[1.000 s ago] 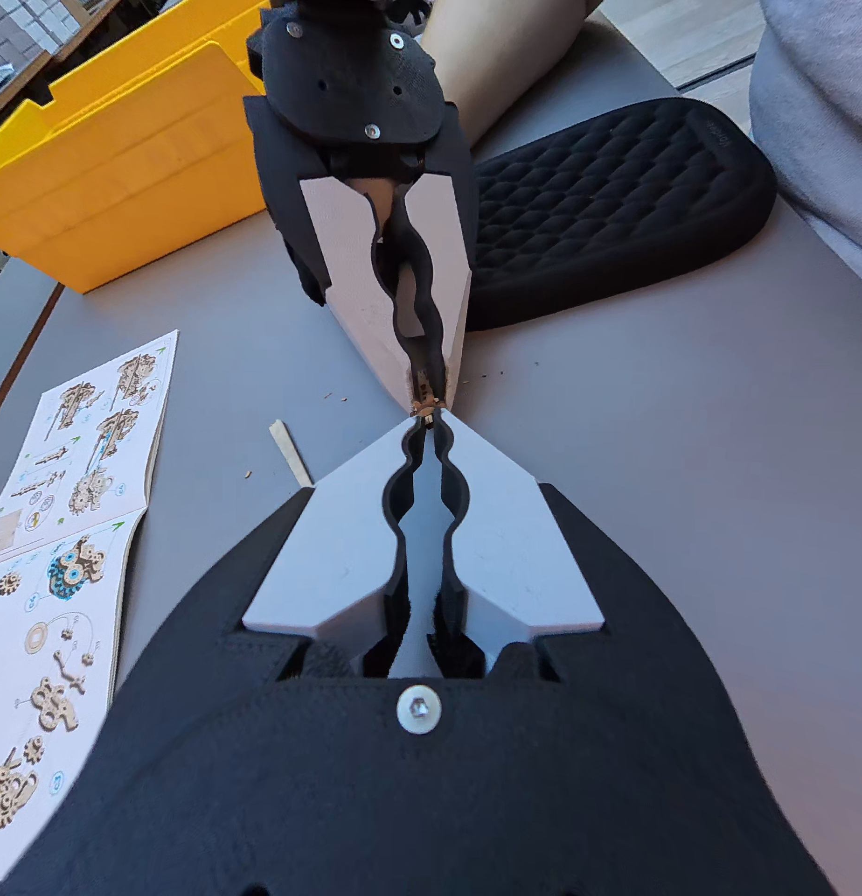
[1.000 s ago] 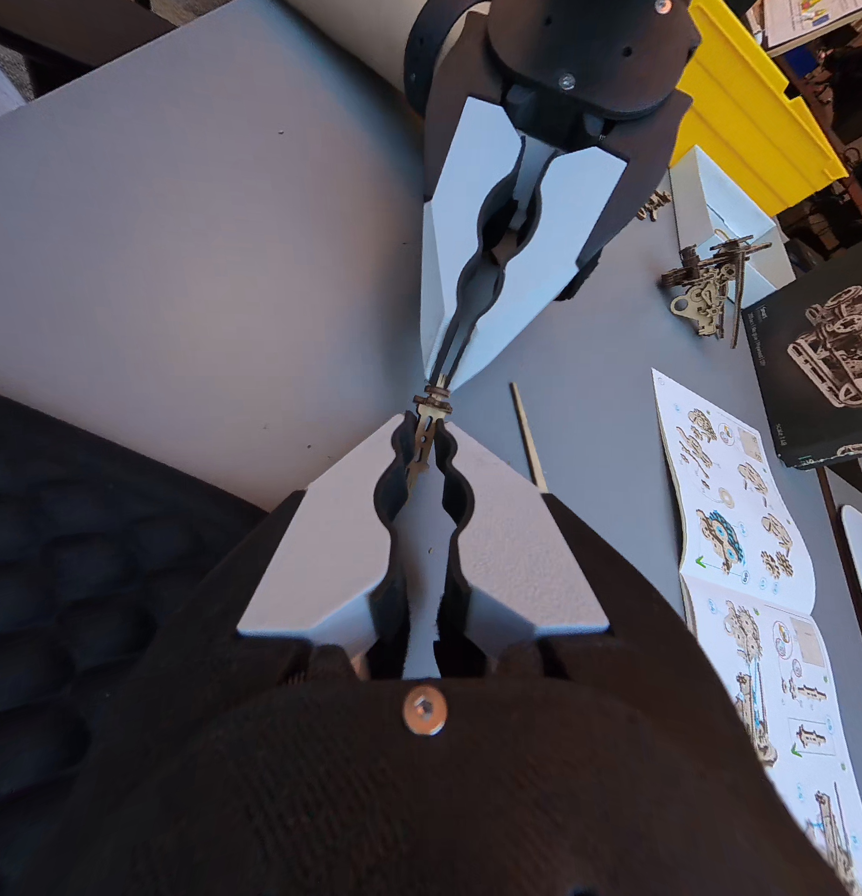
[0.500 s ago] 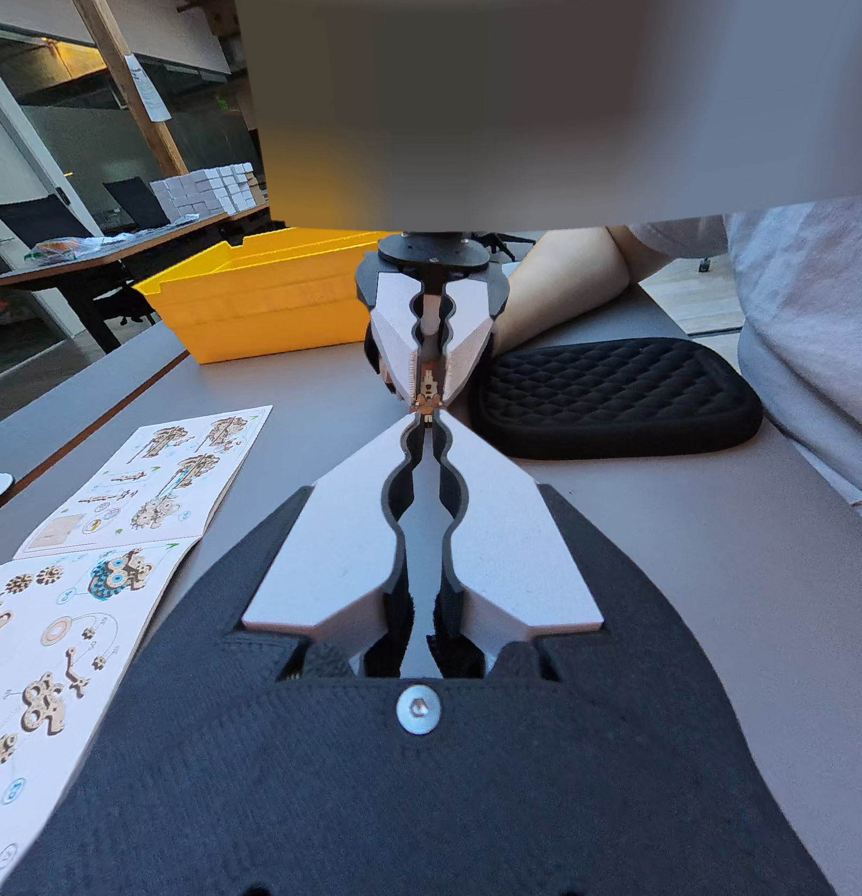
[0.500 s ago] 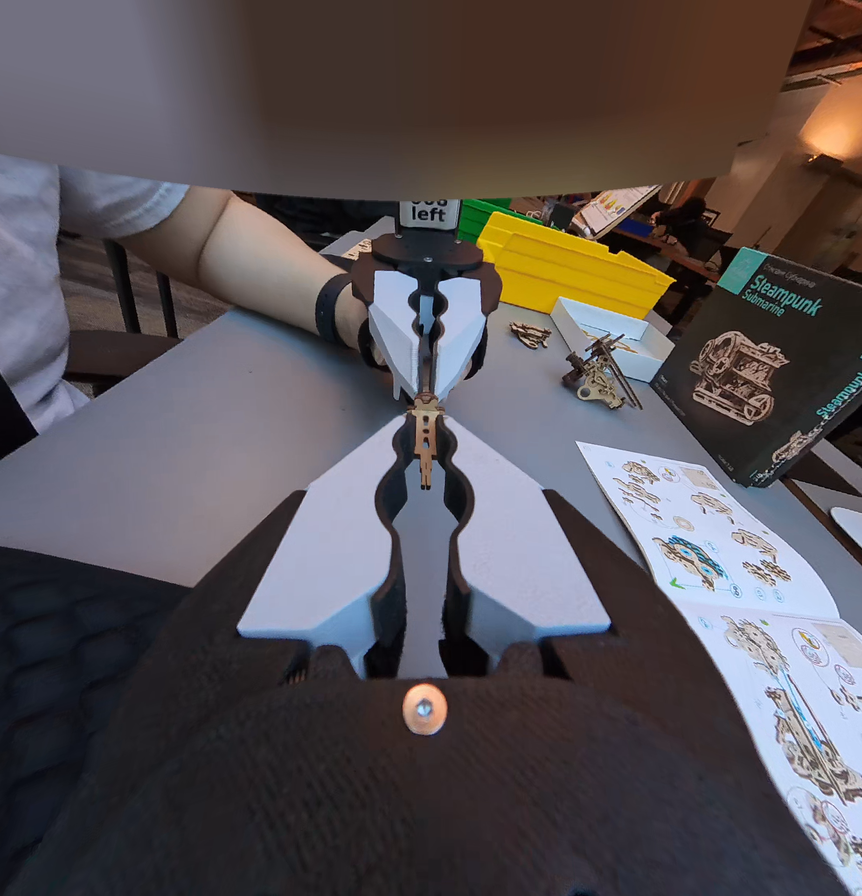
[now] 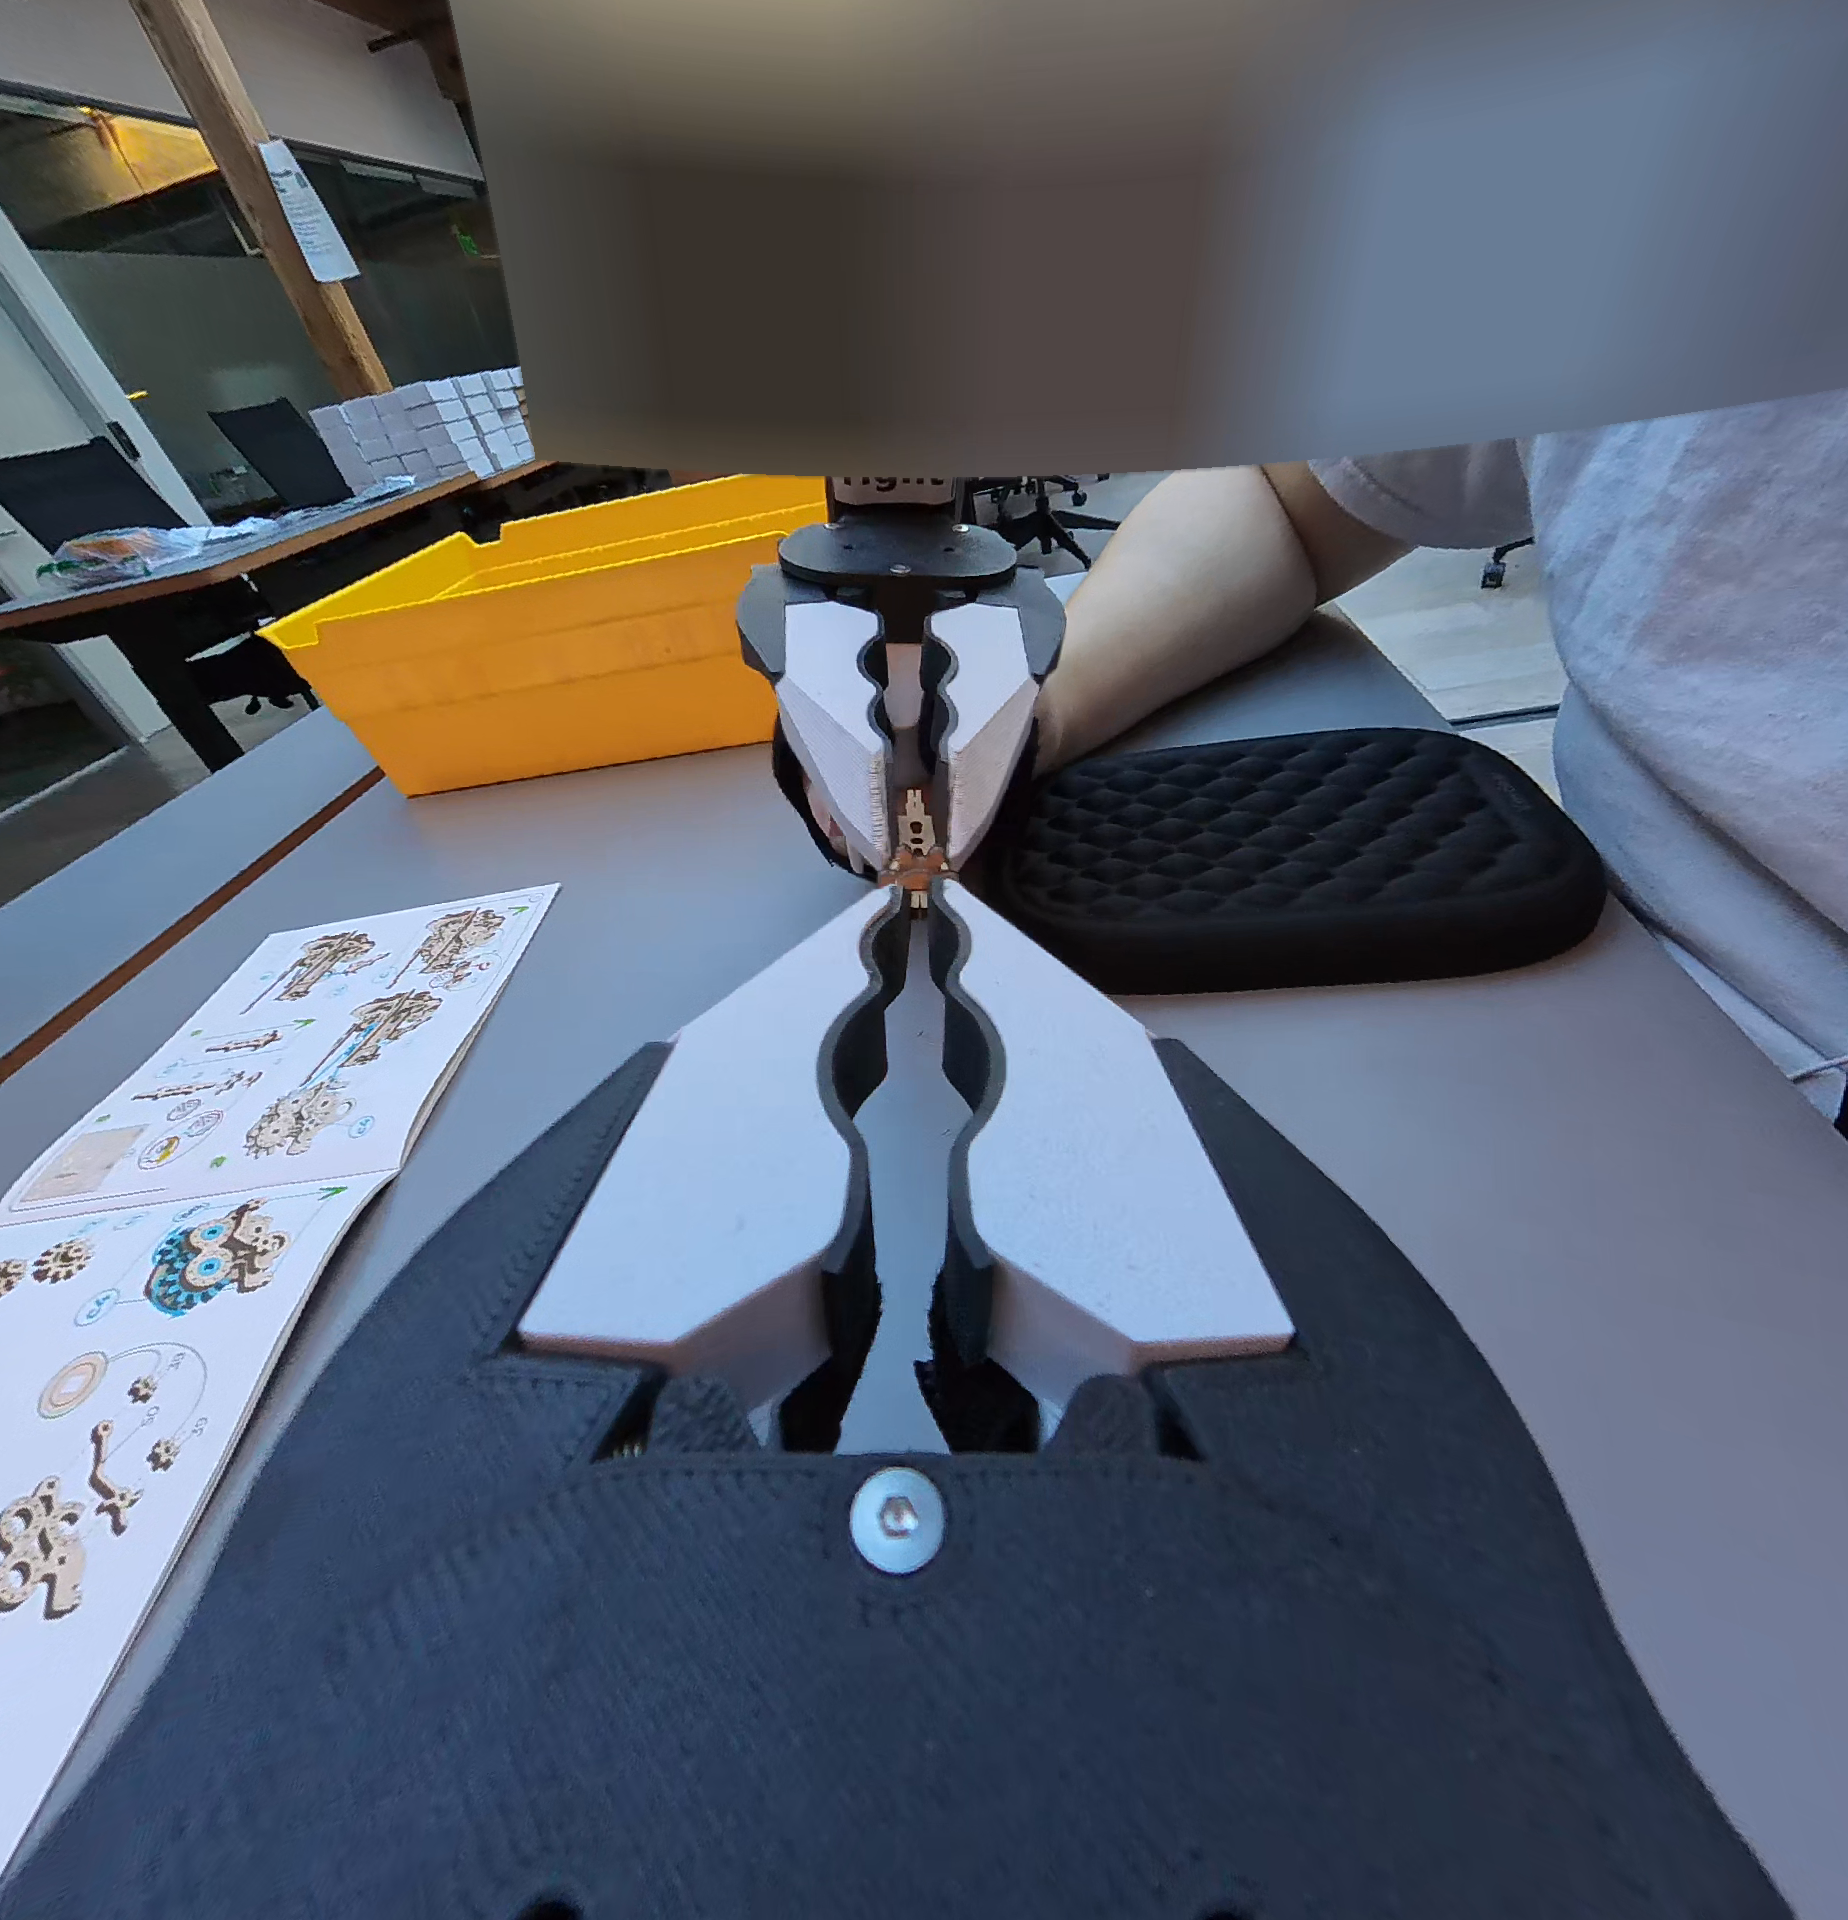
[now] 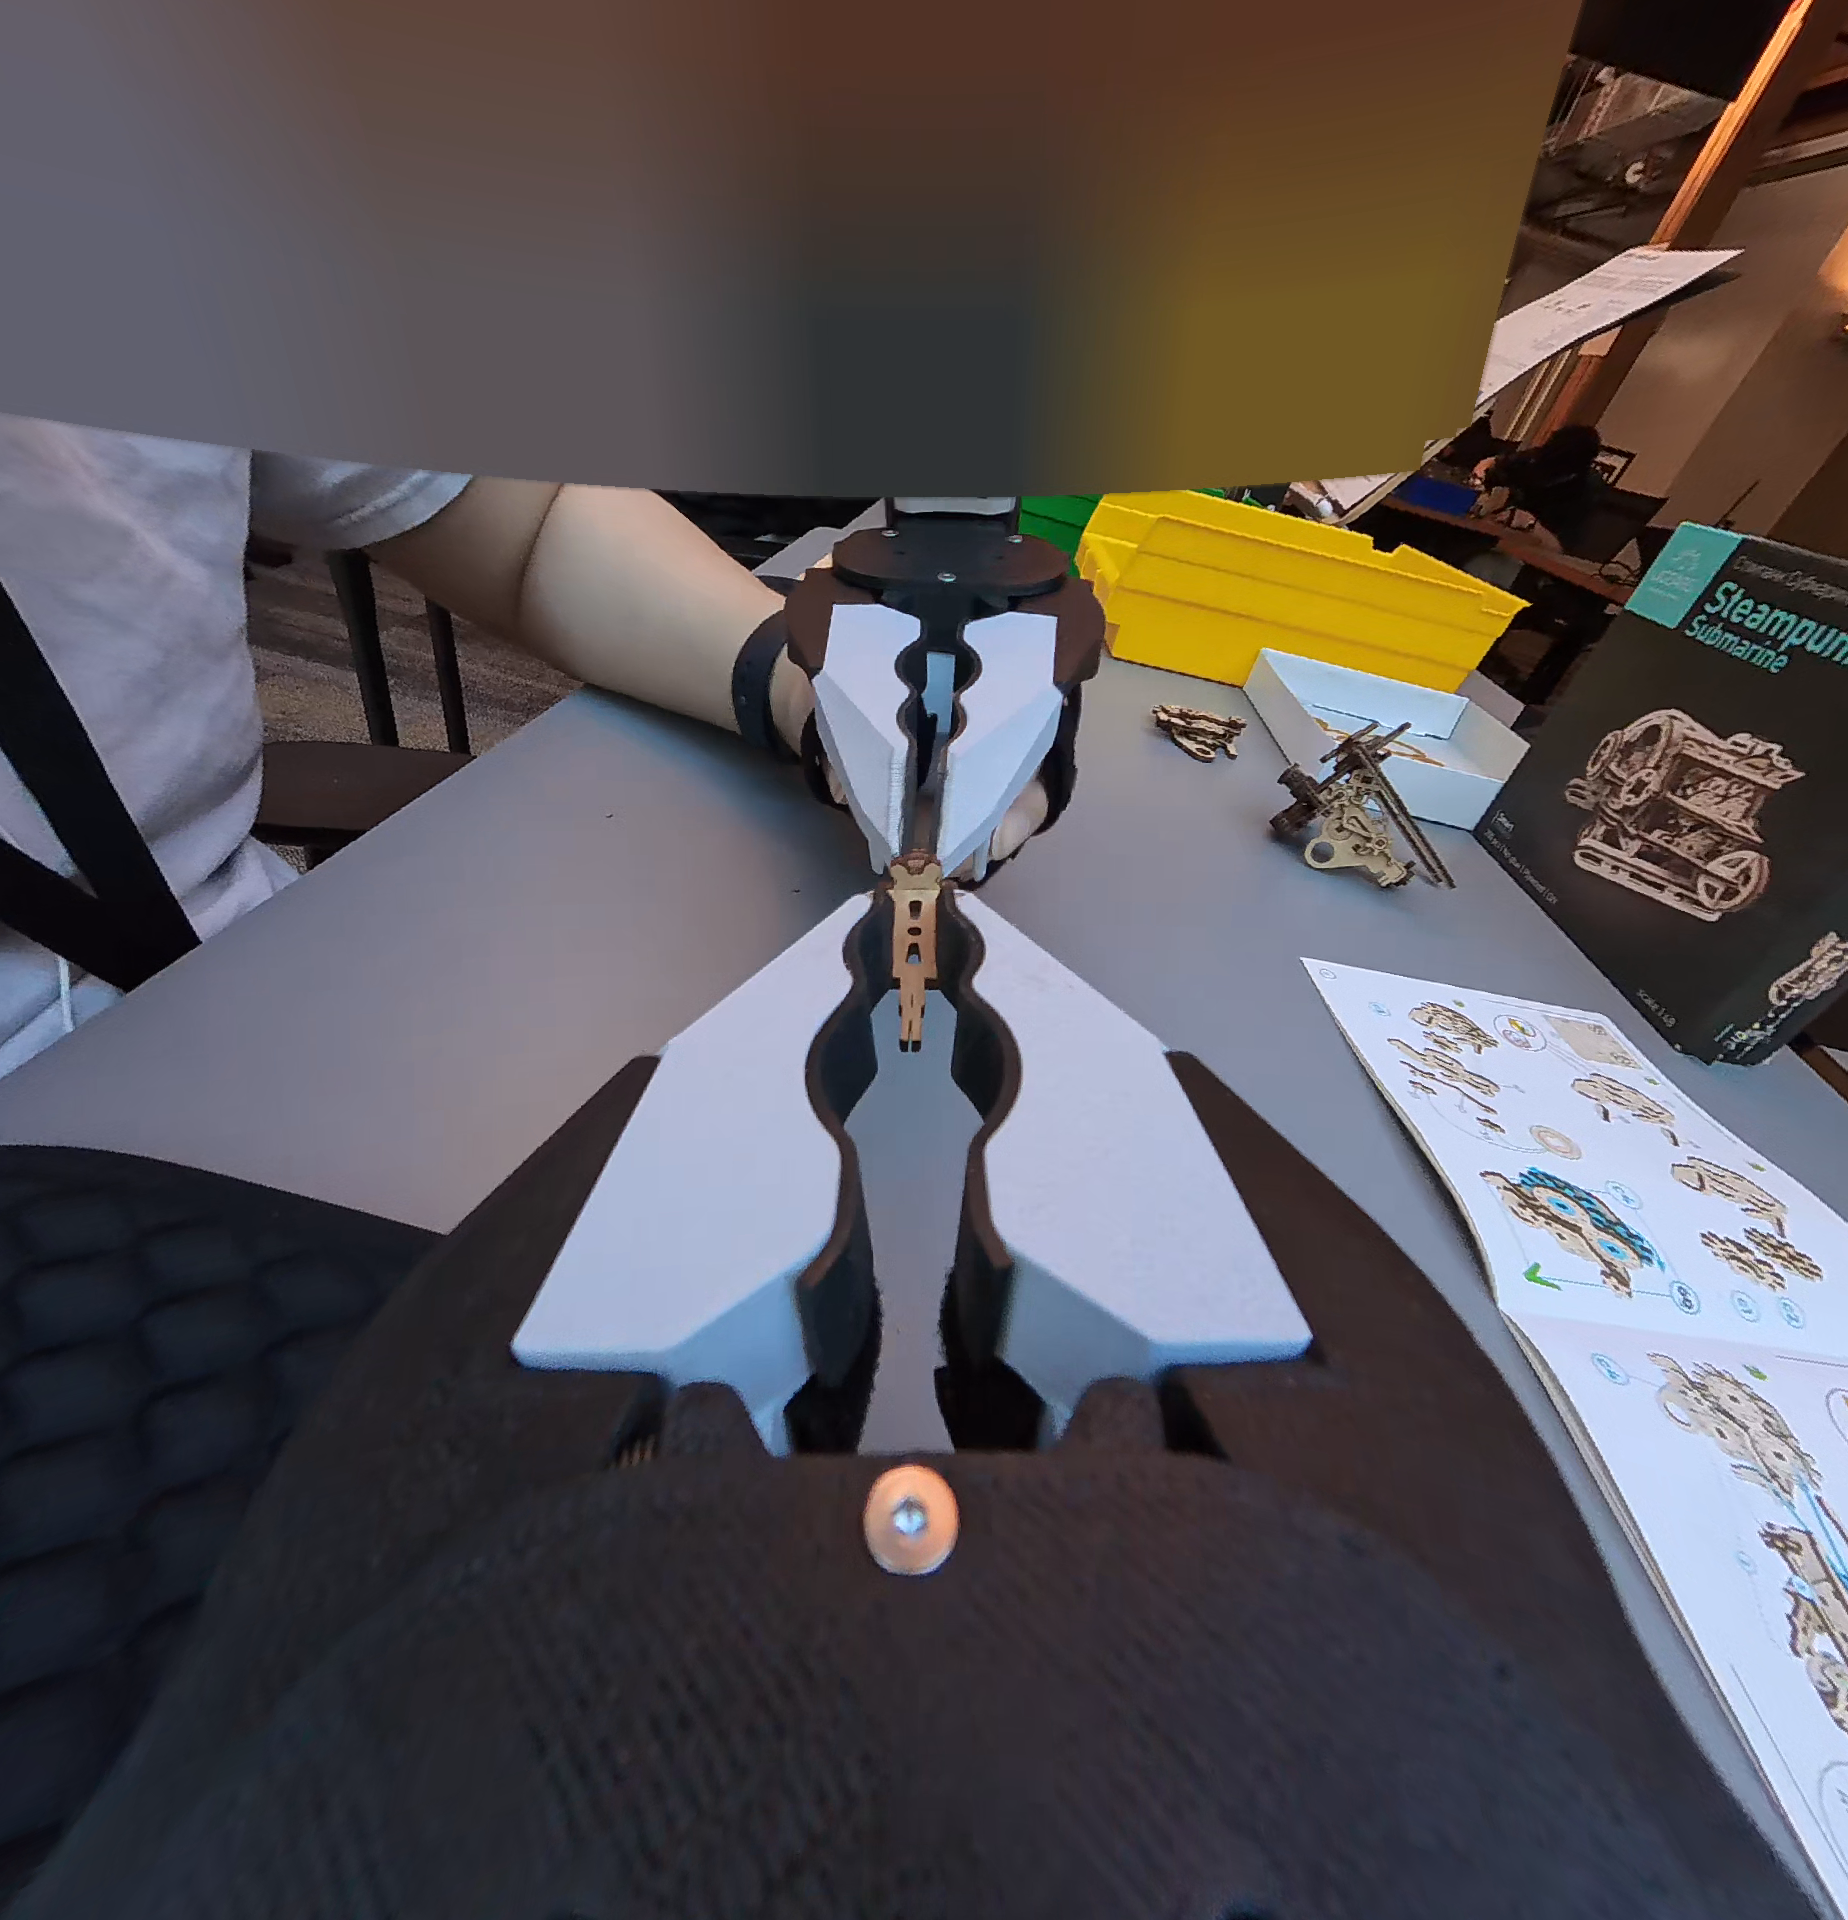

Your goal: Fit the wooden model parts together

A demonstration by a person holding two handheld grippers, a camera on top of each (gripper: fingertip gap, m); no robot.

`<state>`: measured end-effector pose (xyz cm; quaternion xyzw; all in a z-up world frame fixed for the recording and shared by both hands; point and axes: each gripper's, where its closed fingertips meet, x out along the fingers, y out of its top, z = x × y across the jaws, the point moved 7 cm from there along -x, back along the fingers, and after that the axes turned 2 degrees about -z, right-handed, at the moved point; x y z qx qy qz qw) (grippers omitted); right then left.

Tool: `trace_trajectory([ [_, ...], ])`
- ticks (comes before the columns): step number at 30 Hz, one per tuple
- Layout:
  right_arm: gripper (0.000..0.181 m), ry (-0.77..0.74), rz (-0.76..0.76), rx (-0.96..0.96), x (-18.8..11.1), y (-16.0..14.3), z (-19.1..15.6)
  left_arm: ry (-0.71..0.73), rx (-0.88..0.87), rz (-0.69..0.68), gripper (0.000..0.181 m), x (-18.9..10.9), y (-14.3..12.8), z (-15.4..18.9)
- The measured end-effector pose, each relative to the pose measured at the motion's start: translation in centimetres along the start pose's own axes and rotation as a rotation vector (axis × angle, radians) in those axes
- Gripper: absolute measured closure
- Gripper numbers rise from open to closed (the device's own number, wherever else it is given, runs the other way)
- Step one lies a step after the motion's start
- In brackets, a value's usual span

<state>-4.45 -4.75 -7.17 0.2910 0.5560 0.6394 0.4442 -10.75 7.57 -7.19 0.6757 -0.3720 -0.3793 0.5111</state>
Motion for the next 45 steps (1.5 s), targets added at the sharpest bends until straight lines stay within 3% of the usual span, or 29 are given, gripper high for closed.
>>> trace_trajectory([
  [14,0.176,0.073,0.001,-0.018,0.3,0.1,-0.8,-0.114,-0.007,0.007,0.180,-0.1,0.0,0.7],
  [30,0.176,-0.106,0.004,0.038,-0.1,0.7,0.6,0.132,0.015,0.049,0.180,0.1,0.4,-0.3],
  [38,0.175,0.037,0.016,0.020,0.1,0.8,-0.4,-0.021,0.037,0.048,0.181,-0.1,0.5,0.6],
  [45,0.175,-0.074,0.010,0.084,0.0,0.8,0.6,0.103,0.017,0.041,0.181,0.0,0.5,-0.1],
])
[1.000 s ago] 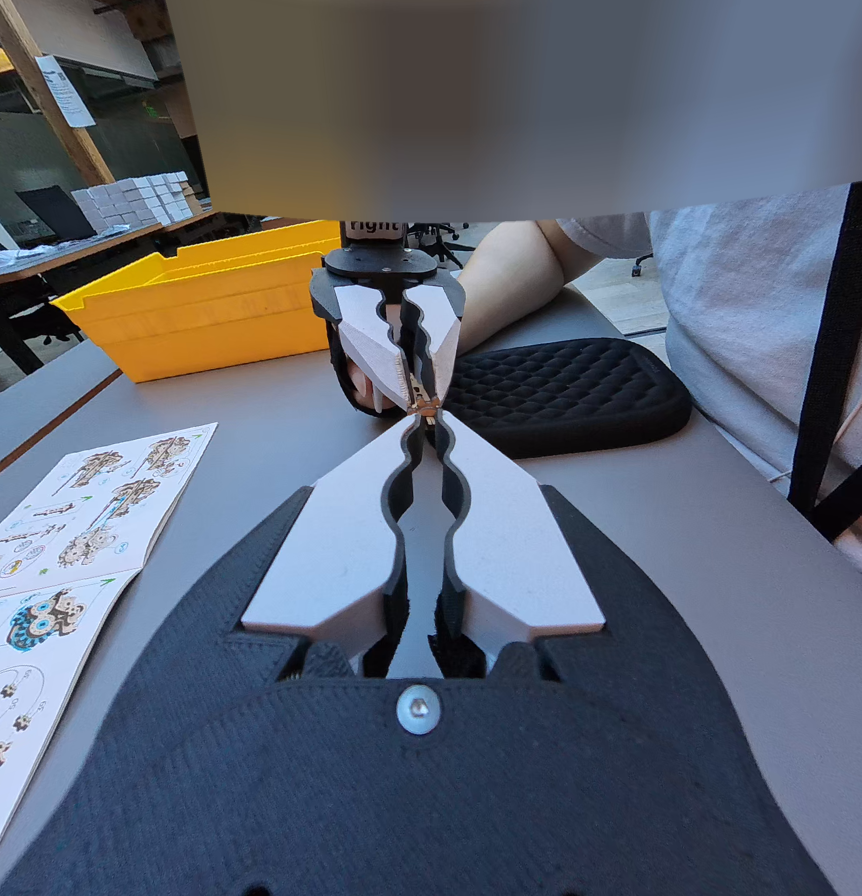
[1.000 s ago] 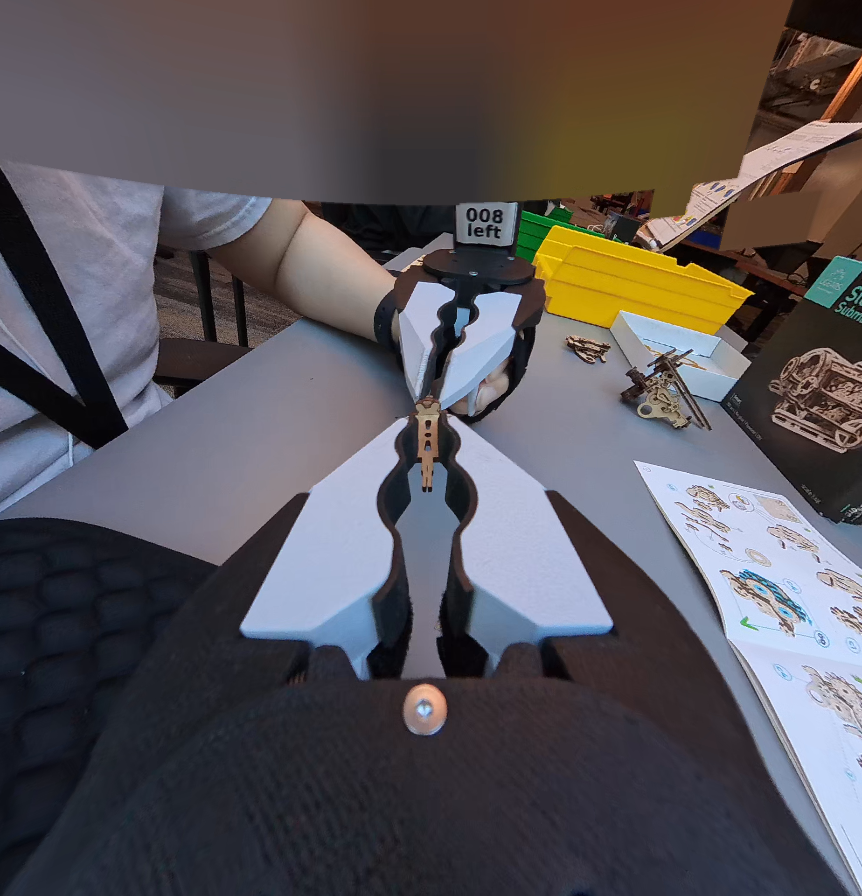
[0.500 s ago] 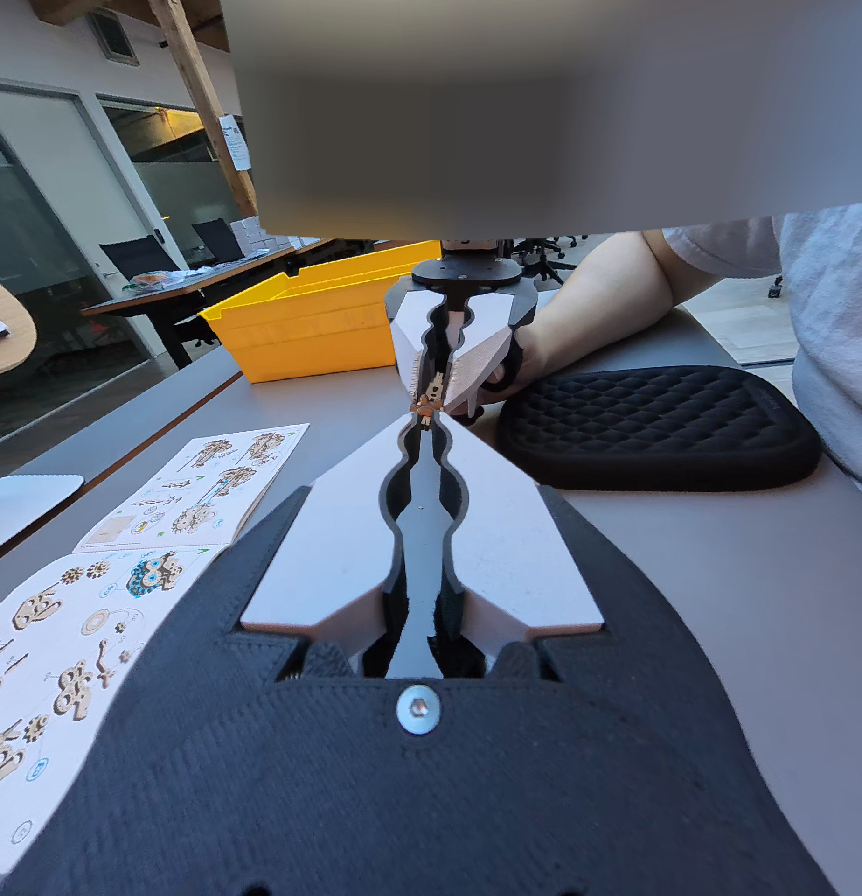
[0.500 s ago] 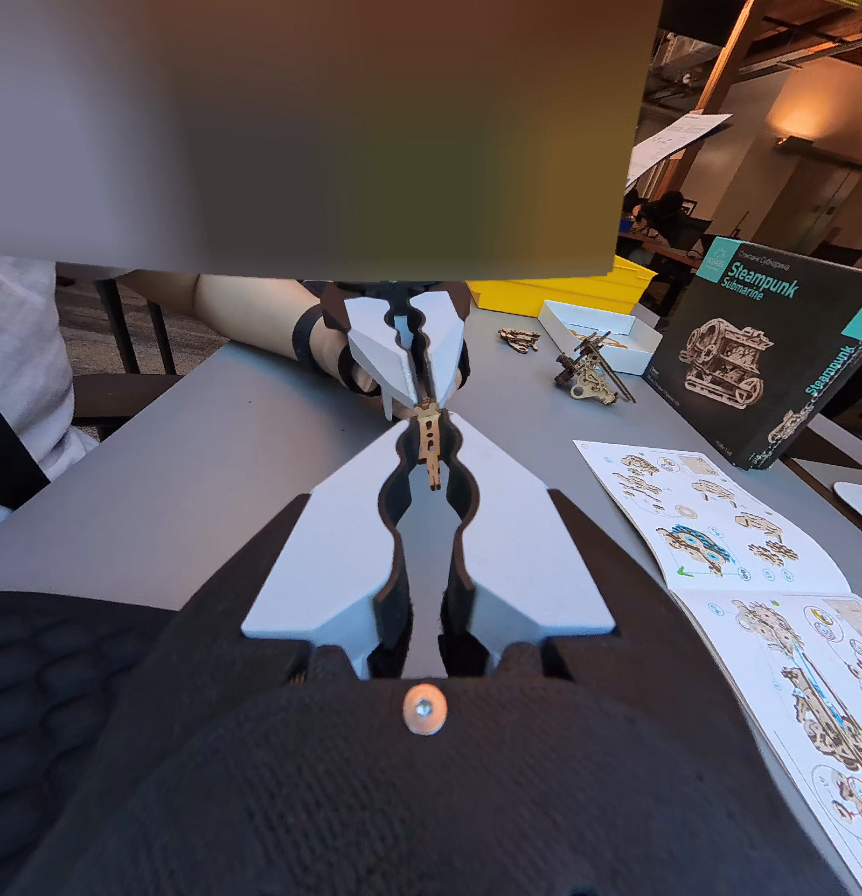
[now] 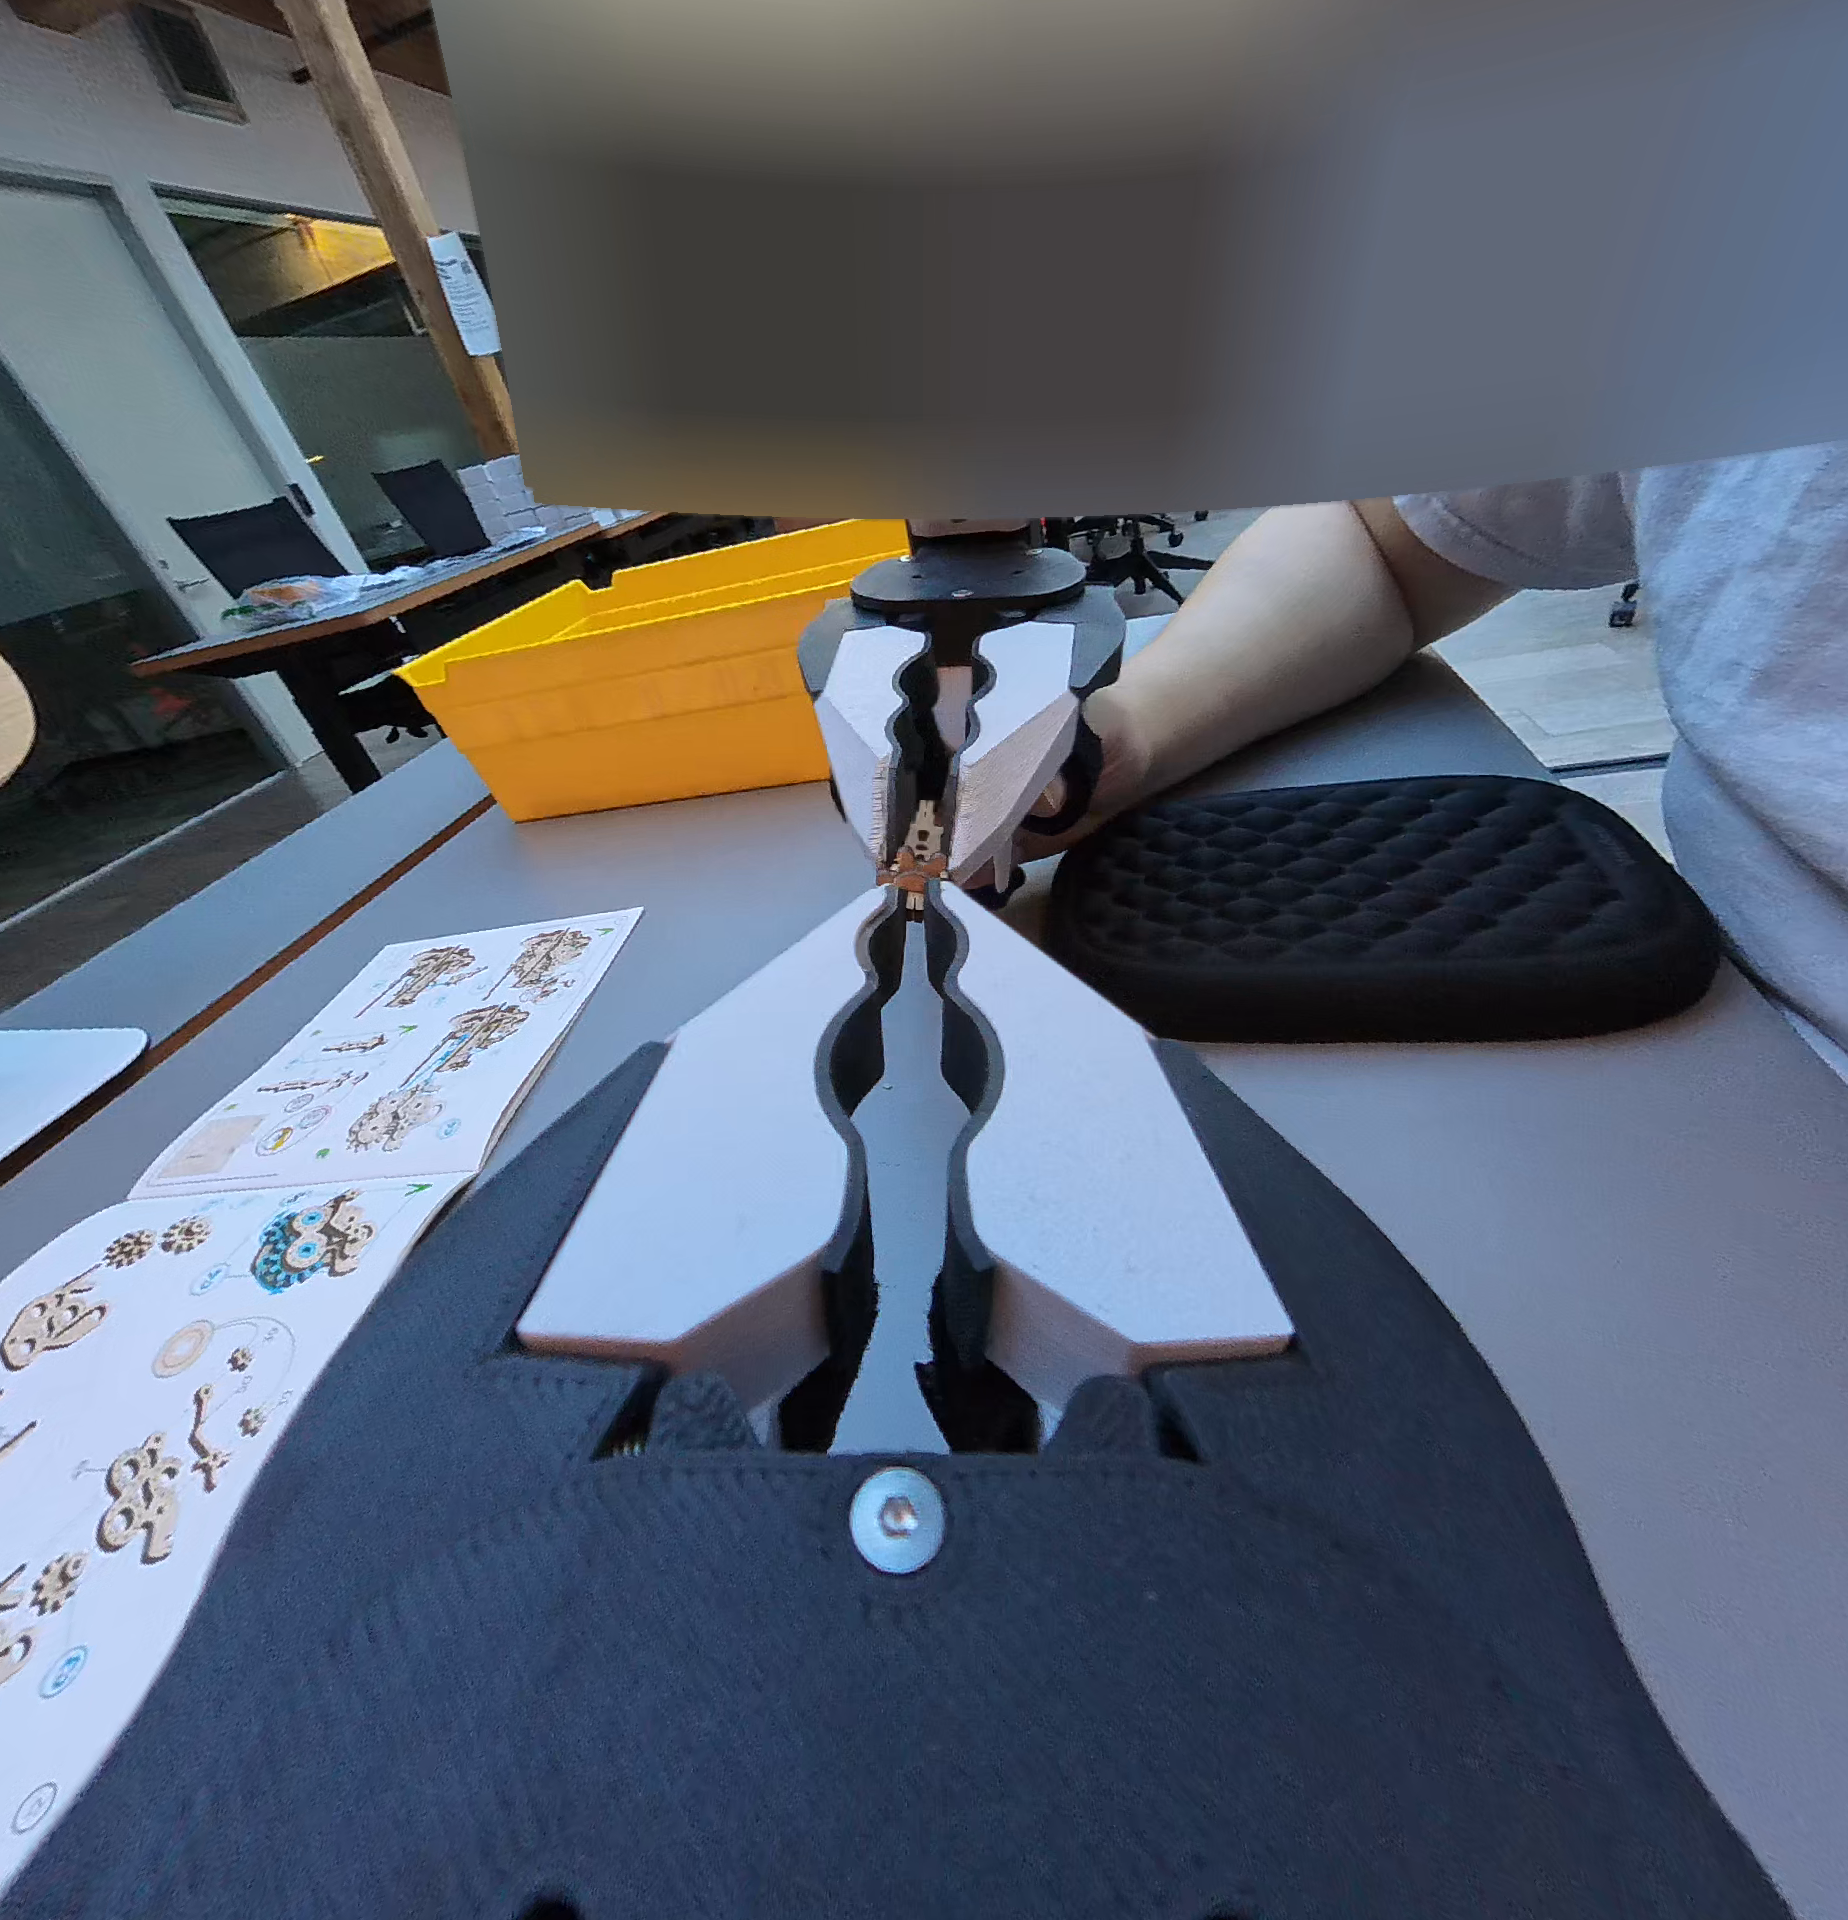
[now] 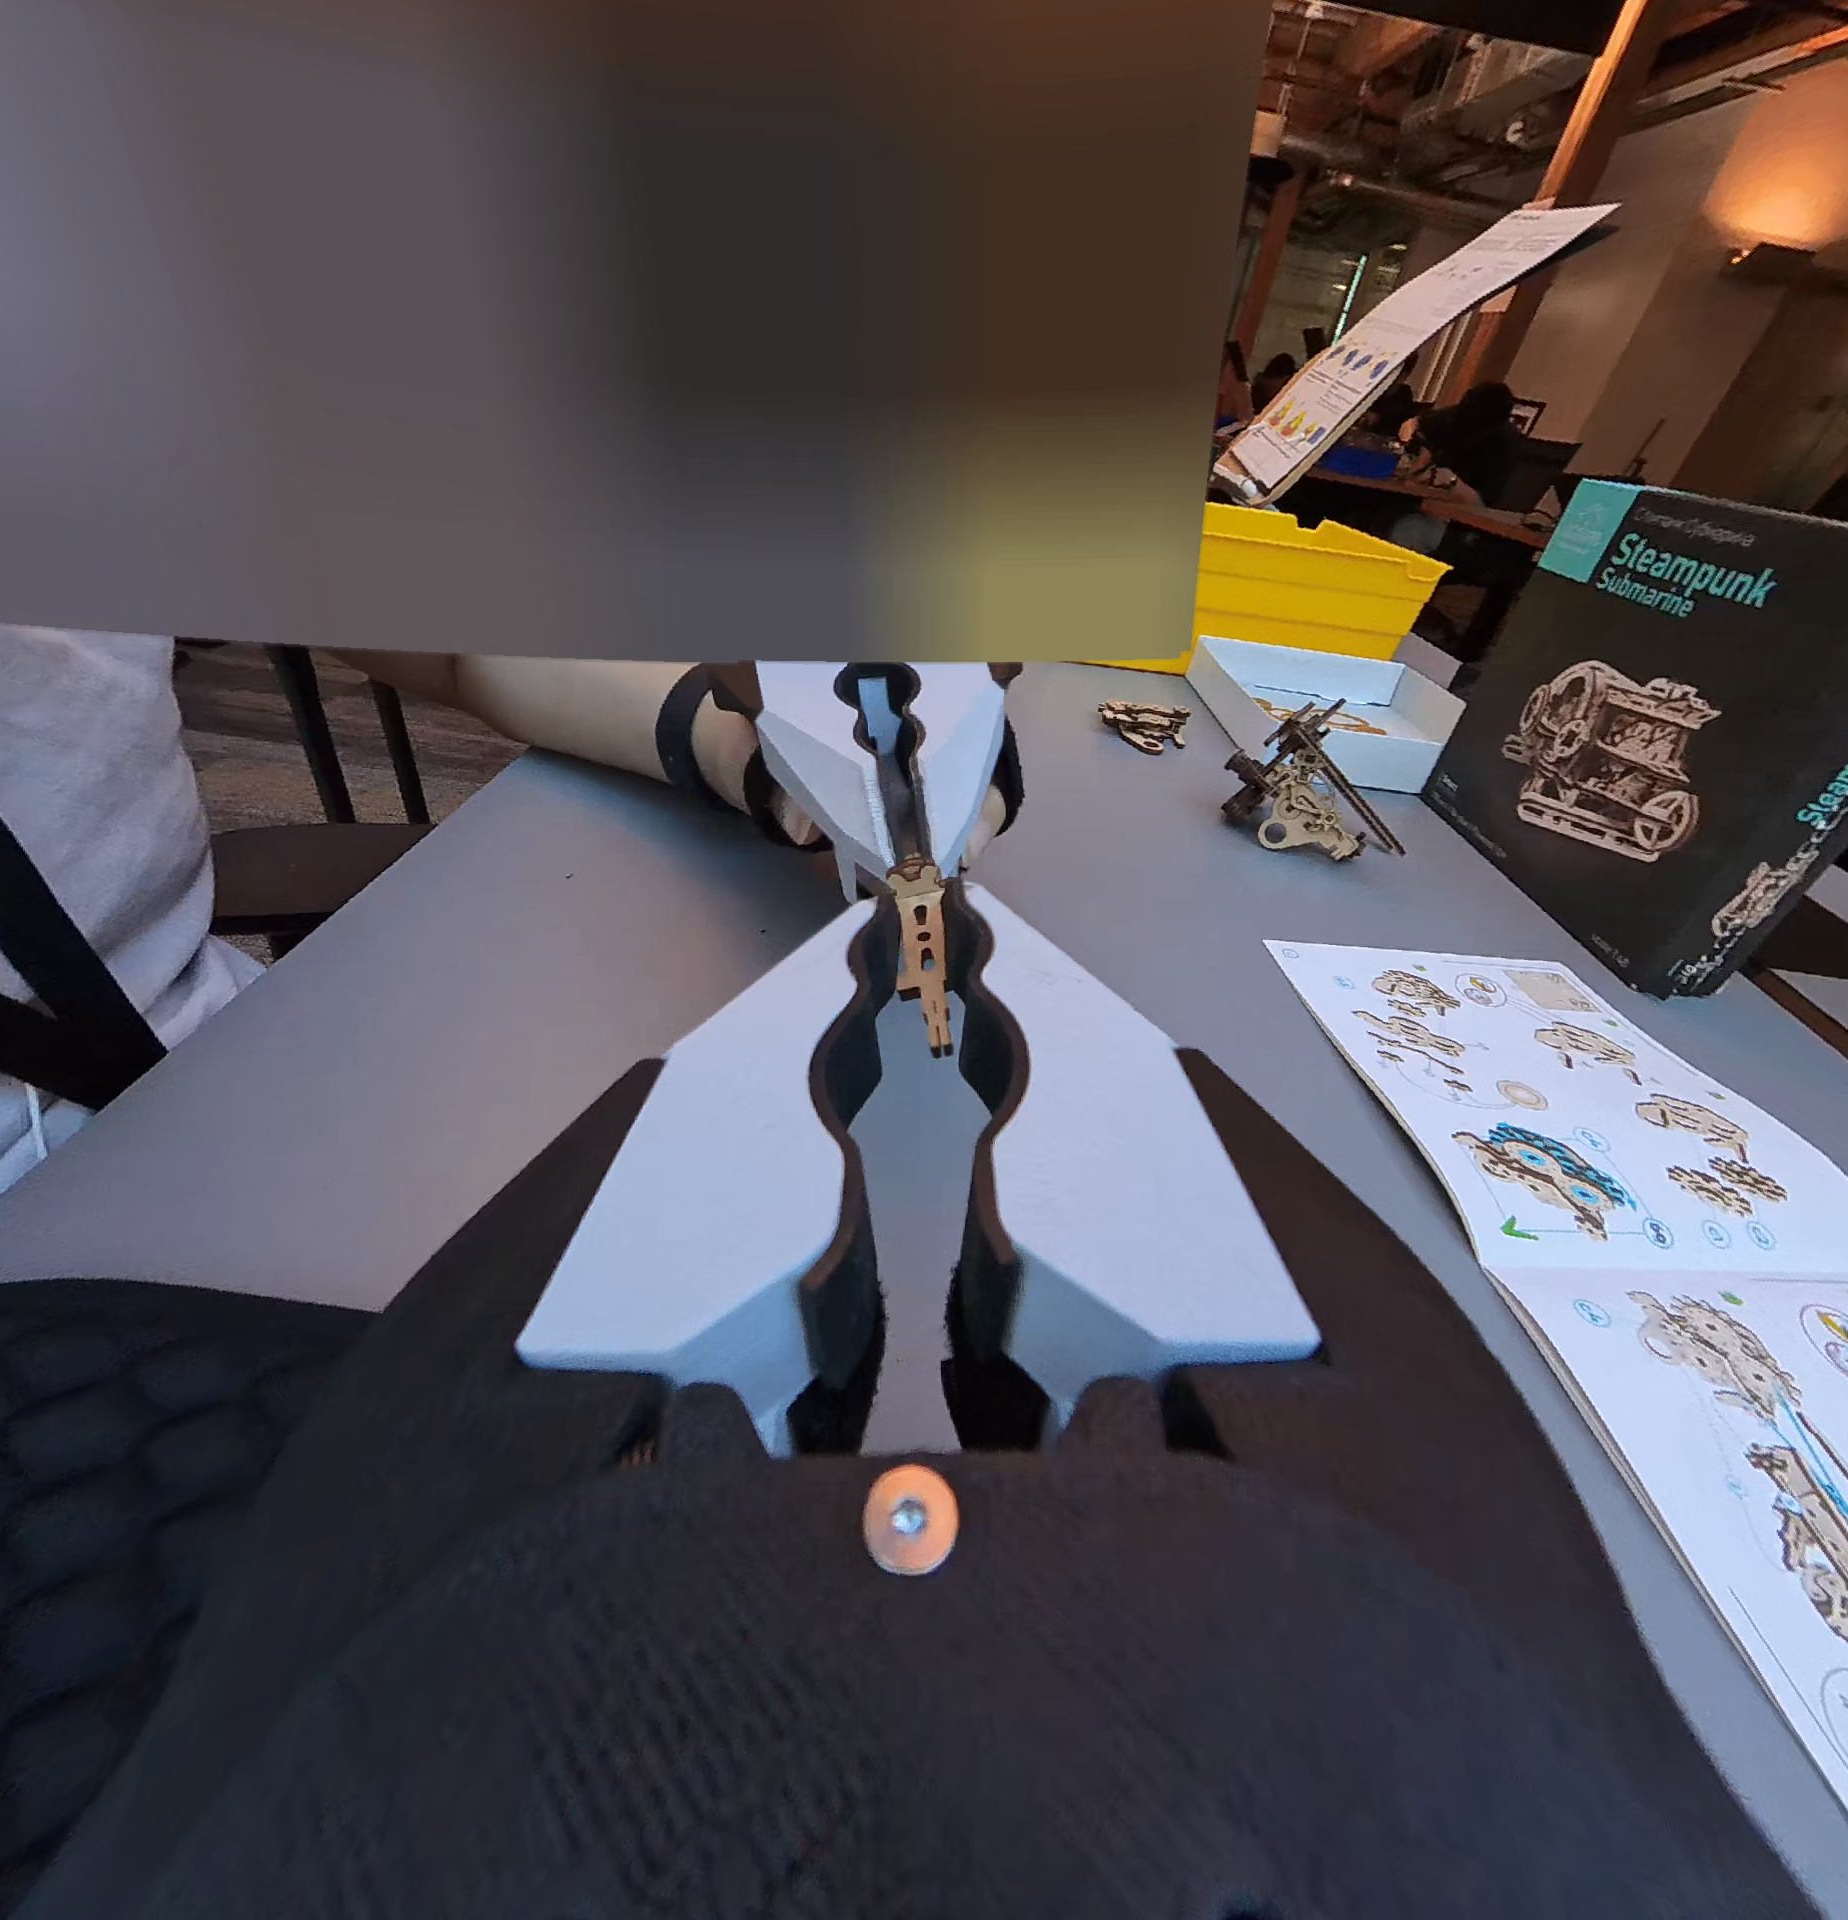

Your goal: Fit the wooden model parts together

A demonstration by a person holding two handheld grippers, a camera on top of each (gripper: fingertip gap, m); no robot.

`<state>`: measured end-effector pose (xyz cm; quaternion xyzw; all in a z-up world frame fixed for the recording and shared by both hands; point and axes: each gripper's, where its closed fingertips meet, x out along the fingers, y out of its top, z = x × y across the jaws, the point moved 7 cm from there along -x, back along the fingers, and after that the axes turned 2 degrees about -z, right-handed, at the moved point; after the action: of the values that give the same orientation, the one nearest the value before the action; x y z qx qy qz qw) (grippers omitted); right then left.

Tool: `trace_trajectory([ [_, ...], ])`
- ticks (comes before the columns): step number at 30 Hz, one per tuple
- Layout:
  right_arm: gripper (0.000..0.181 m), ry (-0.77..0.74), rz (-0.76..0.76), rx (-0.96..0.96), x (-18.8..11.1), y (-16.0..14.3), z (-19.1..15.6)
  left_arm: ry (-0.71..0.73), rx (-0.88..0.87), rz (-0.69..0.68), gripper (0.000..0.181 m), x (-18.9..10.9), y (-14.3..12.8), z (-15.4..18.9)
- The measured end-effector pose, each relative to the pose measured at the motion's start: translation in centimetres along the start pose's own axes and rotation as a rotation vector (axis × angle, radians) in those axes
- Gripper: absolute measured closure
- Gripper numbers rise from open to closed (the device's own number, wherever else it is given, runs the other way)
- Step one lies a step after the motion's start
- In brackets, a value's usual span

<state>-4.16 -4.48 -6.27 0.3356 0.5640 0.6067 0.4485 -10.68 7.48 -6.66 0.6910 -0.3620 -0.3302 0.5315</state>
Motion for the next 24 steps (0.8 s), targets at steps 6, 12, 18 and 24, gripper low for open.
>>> trace_trajectory([
  [6,0.175,-0.036,-0.016,0.027,0.03,-0.07,0.30,0.067,0.002,-0.020,0.181,0.22,-0.14,-0.18],
  [12,0.175,0.084,-0.044,-0.053,-0.07,0.08,0.00,-0.041,0.020,-0.036,0.181,0.11,-0.07,0.23],
  [18,0.172,0.027,-0.014,-0.223,-0.29,0.64,-0.30,-0.069,-0.071,0.016,0.181,0.01,0.33,0.01],
  [24,0.172,0.034,-0.010,-0.228,-0.48,0.78,-0.39,-0.073,-0.094,0.039,0.181,0.13,0.41,0.10],
])
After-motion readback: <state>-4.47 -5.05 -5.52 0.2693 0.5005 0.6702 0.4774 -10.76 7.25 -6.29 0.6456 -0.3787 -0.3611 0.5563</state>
